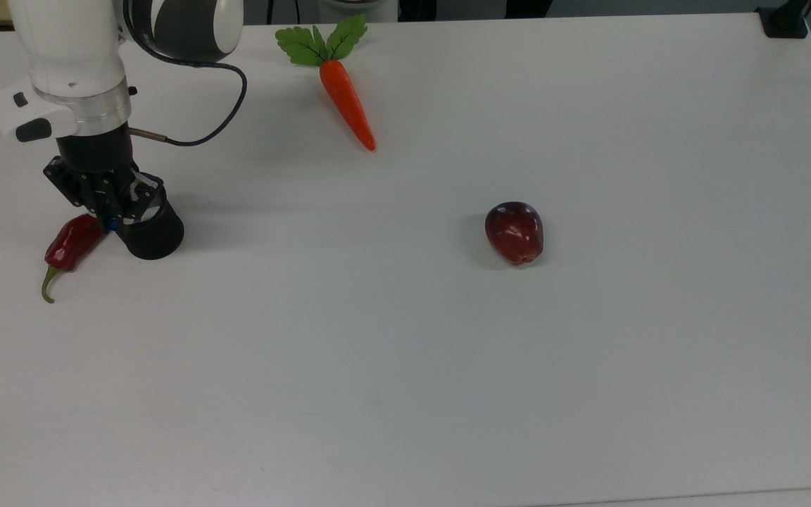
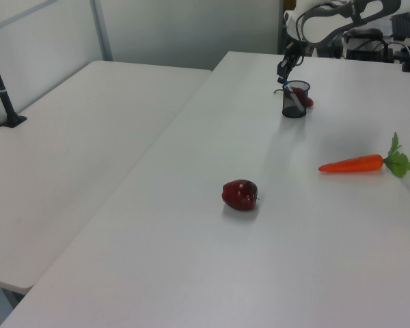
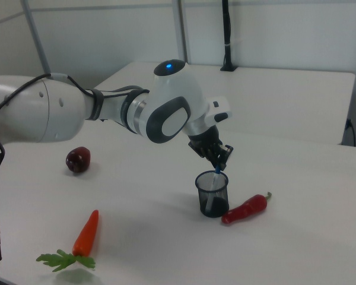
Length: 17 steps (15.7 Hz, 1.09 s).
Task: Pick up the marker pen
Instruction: 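Close the gripper on the blue-capped marker and lift it from the cup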
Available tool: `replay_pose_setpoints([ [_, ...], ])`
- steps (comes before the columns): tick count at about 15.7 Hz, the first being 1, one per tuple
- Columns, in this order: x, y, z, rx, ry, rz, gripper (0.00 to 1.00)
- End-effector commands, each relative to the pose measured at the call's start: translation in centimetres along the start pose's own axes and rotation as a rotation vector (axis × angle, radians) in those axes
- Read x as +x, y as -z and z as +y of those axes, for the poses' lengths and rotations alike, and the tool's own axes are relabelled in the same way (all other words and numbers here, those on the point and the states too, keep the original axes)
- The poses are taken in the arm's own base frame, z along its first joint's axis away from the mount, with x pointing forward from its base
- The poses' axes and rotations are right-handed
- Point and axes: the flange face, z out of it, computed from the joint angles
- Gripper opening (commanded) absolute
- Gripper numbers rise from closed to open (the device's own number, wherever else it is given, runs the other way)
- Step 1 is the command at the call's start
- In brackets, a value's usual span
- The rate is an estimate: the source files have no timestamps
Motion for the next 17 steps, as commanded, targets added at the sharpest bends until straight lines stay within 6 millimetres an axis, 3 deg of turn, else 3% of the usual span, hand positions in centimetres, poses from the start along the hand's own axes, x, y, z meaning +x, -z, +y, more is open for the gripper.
replay_pose_setpoints([
  [1,0.3,0.4,-0.4,0.011,-0.023,0.022,0.22],
  [6,0.4,0.9,-0.2,0.010,-0.025,0.028,0.13],
  [10,0.6,1.6,-0.4,0.013,-0.024,0.033,0.11],
  [13,1.0,3.6,-0.2,0.012,-0.027,0.058,0.11],
  [17,1.7,7.9,0.2,0.021,-0.040,0.101,0.11],
])
